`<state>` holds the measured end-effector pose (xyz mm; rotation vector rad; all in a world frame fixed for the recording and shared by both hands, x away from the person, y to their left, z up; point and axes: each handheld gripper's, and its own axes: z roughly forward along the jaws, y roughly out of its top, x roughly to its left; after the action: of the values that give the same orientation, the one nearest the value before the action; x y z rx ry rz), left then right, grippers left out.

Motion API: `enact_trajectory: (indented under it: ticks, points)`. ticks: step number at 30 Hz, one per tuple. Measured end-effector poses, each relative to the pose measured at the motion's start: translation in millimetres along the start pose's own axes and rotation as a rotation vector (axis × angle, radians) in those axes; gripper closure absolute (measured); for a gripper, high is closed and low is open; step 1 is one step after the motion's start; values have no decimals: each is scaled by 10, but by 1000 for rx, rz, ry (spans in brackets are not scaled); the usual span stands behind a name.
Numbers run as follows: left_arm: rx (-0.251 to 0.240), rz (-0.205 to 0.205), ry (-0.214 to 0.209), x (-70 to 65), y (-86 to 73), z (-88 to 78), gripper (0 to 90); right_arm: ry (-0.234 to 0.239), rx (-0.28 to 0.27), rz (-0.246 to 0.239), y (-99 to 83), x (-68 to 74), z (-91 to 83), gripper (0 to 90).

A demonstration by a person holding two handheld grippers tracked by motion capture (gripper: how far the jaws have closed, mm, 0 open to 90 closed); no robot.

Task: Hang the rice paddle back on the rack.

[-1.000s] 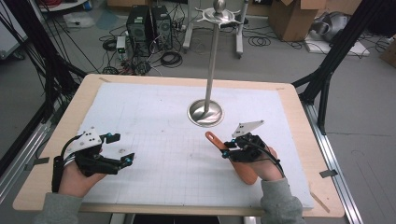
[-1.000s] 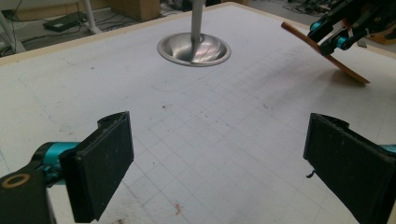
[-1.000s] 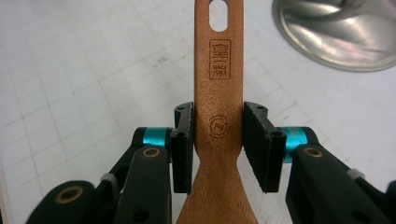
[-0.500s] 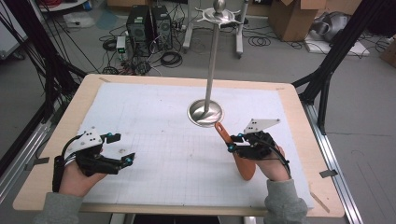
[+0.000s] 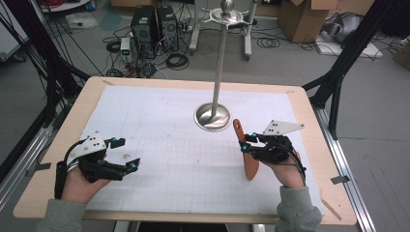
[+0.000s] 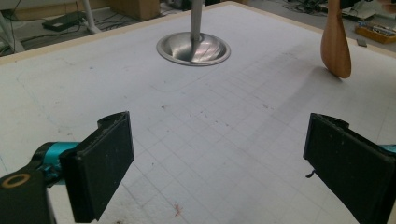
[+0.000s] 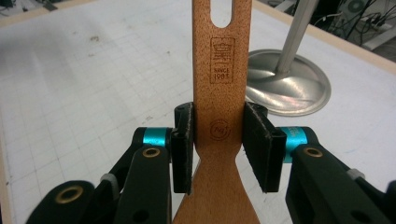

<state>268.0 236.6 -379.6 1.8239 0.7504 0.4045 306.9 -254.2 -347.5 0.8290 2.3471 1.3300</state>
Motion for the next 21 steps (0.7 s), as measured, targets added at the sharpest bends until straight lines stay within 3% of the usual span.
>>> enact_trajectory:
  ticks: [7,21]
  points:
    - [-1,-2,0,0,-1,3,88,-19,-49,4,21,3,-94,646]
    - [-11,-2,-7,-17,30,-21,88,-50,-123,-38,104,66,-286,646]
